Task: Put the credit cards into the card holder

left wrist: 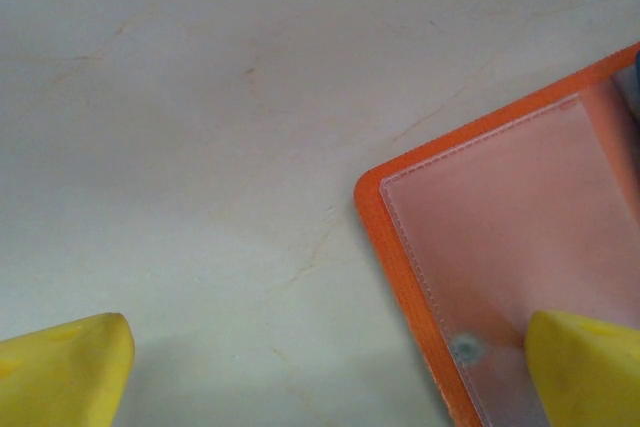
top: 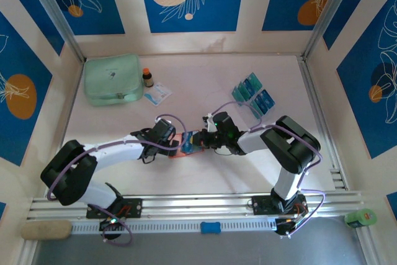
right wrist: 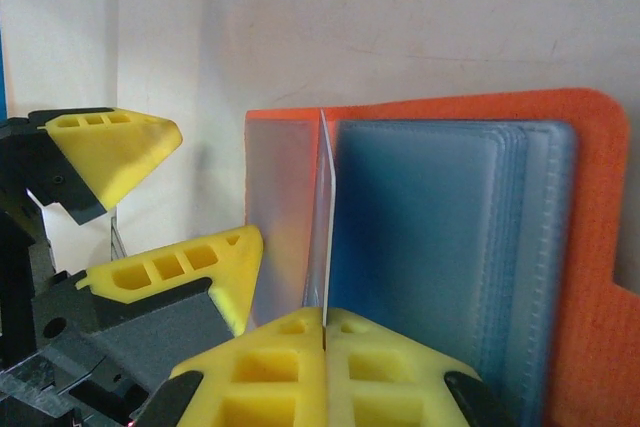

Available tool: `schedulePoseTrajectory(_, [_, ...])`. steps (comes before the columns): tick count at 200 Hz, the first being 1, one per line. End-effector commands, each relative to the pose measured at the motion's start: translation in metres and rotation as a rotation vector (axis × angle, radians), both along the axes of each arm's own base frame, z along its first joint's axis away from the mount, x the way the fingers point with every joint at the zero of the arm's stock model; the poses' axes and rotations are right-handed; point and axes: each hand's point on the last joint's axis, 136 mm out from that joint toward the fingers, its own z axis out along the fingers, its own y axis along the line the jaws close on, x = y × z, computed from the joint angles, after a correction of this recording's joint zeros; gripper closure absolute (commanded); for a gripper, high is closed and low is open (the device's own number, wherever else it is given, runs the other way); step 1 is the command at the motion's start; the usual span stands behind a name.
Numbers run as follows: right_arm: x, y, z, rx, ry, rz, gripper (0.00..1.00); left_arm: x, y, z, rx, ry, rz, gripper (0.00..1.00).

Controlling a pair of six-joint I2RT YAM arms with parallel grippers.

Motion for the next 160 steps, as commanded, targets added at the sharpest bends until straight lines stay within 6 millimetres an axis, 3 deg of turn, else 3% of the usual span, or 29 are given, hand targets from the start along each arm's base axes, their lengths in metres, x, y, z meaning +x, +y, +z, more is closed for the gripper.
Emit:
schedulePoseTrajectory(1, [-0.003,0.005,-0.001,-0.002,0.000,0.033,1.00,0.002,0.006,0.006,-0.011,-0.026,0.034,0.00])
schedulePoseTrajectory(61, [-0.005,0.004,-0.004,-0.036,0.019,0.062,1.00,0.003,0.024,0.003,0.013,-0.018,0.098,0.00])
schedulePoseTrajectory(160, [-0.007,0.000,-0.012,-0.097,0.084,0.062,1.00,0.001,0.022,-0.010,0.007,0.030,0.109,0.00])
